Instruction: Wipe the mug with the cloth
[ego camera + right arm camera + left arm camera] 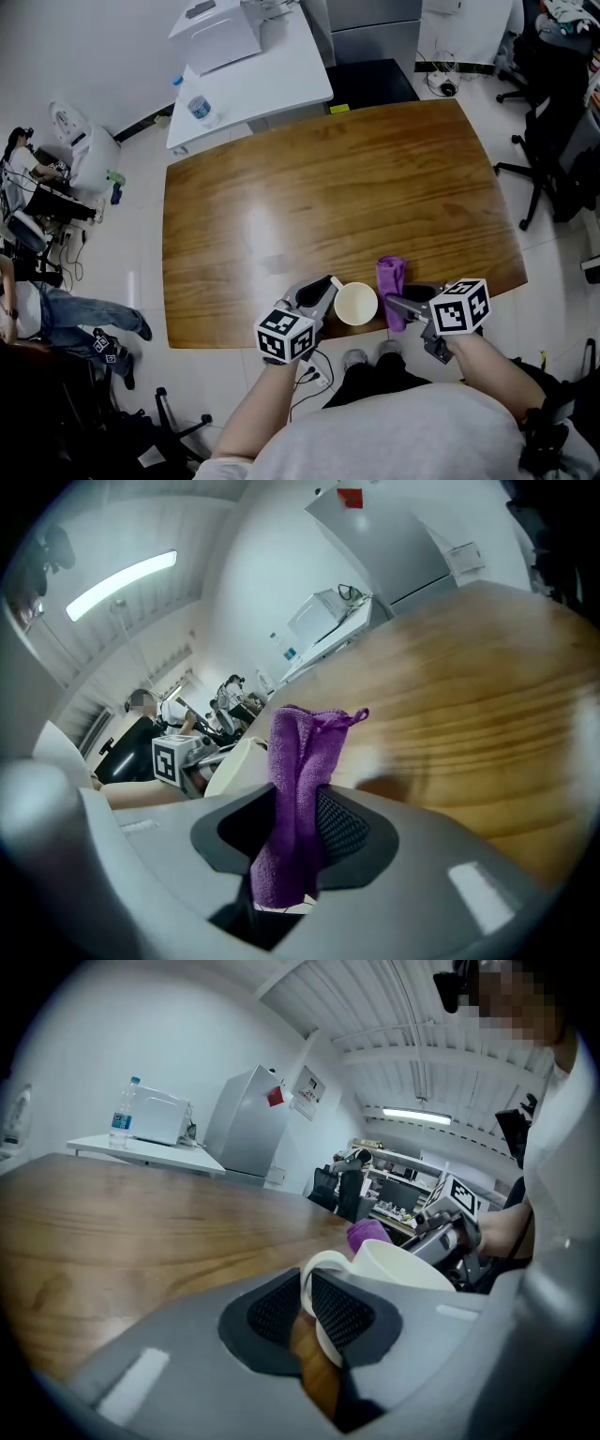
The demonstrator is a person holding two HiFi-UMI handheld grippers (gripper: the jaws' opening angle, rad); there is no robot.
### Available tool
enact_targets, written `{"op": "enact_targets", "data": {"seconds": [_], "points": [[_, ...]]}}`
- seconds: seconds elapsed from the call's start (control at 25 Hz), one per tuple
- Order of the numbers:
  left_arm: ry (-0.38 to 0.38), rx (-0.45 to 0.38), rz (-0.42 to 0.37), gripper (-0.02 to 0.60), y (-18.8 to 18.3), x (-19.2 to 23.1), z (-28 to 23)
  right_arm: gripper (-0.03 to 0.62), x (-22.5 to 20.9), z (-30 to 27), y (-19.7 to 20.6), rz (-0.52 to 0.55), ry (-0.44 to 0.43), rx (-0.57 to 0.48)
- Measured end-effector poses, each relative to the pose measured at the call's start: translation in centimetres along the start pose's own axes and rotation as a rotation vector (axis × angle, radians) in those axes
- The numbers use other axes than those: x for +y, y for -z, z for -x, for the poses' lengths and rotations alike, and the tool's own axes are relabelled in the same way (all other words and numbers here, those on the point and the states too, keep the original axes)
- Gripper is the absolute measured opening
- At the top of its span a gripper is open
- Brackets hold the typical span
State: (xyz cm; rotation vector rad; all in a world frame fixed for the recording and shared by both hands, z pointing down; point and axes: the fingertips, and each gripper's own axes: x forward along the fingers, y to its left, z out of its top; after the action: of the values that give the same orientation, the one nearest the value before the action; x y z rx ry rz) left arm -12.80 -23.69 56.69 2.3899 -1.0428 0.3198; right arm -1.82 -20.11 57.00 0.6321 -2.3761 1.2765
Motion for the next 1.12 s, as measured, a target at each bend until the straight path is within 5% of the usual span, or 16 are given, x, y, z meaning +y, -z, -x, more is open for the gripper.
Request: {"op": "enact_targets", "data": {"seconds": [0.72, 1.12], "points": [[-0.125, -0.012, 0.012, 0.028, 0.3, 0.2, 1.1, 0.133, 5.5, 1.3, 2.1, -0.114, -0.147, -0.089], [-0.157, -0.029, 0.019, 0.025, 0.4, 0.2, 1.3, 0.135, 2.6, -1.8, 5.2, -0.117, -0.06, 0.03]]}}
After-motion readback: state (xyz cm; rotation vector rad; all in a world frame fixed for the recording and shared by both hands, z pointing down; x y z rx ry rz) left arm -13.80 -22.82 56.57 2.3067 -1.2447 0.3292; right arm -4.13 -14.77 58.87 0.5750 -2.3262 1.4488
